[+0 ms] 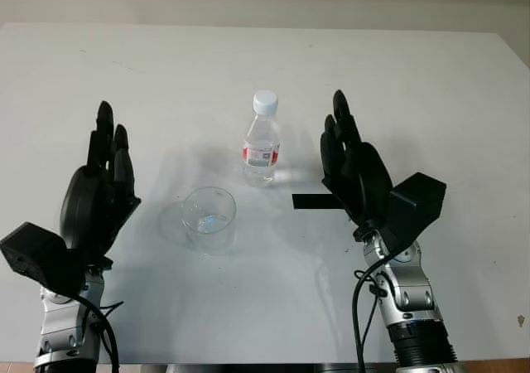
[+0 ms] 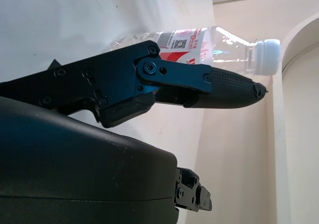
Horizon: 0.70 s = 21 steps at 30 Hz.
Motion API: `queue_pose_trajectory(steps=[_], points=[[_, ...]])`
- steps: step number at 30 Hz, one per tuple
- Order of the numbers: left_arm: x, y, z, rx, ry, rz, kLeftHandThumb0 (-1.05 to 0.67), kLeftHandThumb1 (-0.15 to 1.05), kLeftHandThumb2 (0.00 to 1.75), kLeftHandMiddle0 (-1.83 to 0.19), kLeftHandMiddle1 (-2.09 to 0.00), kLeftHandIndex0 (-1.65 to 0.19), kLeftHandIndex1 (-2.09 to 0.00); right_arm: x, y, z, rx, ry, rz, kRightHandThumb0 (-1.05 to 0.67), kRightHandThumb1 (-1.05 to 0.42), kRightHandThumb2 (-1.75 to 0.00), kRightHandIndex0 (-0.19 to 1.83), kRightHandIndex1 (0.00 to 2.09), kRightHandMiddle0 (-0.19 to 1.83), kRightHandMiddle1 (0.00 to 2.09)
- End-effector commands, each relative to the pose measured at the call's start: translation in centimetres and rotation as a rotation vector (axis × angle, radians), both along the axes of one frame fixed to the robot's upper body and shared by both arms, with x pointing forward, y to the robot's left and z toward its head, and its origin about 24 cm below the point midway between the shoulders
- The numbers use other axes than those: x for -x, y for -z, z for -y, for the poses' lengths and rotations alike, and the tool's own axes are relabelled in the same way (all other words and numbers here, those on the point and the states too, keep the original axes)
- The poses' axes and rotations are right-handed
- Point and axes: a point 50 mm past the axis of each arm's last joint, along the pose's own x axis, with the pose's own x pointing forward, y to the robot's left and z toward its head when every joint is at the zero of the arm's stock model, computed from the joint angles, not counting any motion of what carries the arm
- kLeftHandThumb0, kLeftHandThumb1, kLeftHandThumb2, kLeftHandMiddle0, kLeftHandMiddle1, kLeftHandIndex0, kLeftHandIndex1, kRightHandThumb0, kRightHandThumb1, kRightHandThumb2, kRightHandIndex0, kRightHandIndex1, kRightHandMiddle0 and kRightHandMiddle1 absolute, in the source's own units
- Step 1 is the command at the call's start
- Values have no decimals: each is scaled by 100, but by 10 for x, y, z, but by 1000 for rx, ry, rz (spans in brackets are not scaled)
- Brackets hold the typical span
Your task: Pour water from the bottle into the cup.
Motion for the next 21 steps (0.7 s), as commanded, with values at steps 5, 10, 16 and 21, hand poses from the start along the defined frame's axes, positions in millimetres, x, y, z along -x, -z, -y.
queue_pose_trajectory(steps=[5, 10, 16, 21], points=[[2, 2, 8, 17, 11, -3, -74, 105, 73, 19, 0, 19, 0, 4, 5, 5, 30, -18, -22, -80, -105, -57, -19, 0, -19, 0], [0, 7, 12, 42, 26, -19, -72, 105, 72, 19, 0, 19, 0, 0, 10, 8, 49, -72, -37, -81, -105, -51, -19, 0, -19, 0], [-3, 10, 16, 42, 18, -28, -73, 105, 74, 19, 0, 19, 0, -12, 2, -2, 21, -177, 5, -87, -105, -26, -19, 0, -19, 0], [-9, 6, 18, 47, 9, -16, -74, 105, 75, 19, 0, 19, 0, -31, -21, -23, -28, -308, 6, -87, -103, -10, -19, 0, -19, 0]])
